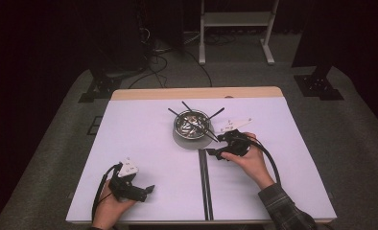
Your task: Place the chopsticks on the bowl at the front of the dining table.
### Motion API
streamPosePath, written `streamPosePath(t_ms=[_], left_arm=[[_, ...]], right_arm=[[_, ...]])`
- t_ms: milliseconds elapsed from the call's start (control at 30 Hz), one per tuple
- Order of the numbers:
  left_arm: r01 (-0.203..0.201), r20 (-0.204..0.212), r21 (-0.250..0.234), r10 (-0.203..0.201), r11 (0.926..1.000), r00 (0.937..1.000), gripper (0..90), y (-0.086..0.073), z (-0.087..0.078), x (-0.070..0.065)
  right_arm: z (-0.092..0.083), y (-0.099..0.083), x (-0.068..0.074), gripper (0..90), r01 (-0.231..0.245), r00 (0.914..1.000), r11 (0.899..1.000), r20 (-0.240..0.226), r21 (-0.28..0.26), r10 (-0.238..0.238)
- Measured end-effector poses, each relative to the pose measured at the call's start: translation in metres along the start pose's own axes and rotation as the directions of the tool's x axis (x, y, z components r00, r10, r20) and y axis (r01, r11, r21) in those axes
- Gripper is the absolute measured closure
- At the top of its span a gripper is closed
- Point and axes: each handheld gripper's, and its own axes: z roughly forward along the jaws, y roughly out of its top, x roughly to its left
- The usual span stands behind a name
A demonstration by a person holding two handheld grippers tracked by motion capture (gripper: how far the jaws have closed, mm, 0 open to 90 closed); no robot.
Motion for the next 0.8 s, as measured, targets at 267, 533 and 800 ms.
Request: streamPosePath(t_ms=[267,533,800], left_arm=[[-0.002,0.0,0.0,0.002,1.0,1.0,0.0,0.0,0.0,0.0],[-0.002,0.0,0.0,0.002,1.0,1.0,0.0,0.0,0.0,0.0],[-0.002,0.0,0.0,0.002,1.0,1.0,0.0,0.0,0.0,0.0]], right_arm=[[0.003,0.002,0.009,23.2,0.024,0.9995,1.0,-0.022,0.004,-0.023],[0.01,0.003,0.02,23.6,0.031,0.9981,0.999,-0.053,0.014,-0.03],[0.016,0.005,0.032,23.8,0.063,0.9945,0.998,-0.085,0.015,-0.061]])
